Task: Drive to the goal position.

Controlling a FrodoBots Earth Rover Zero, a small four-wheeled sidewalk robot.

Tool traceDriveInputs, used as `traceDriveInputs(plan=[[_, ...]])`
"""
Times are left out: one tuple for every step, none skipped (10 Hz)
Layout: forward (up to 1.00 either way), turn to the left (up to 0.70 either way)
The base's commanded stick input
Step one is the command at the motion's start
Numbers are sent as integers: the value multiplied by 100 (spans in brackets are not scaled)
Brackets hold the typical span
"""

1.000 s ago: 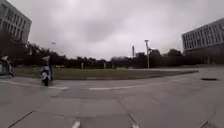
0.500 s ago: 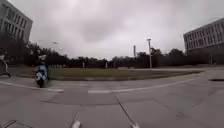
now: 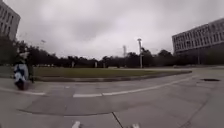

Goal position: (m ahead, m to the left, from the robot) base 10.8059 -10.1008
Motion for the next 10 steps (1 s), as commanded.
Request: traceDriveInputs(plan=[[70,-30],[70,-19],[70,-8],[70,0],[70,0],[70,0],[70,0],[70,0],[70,0],[70,-13]])
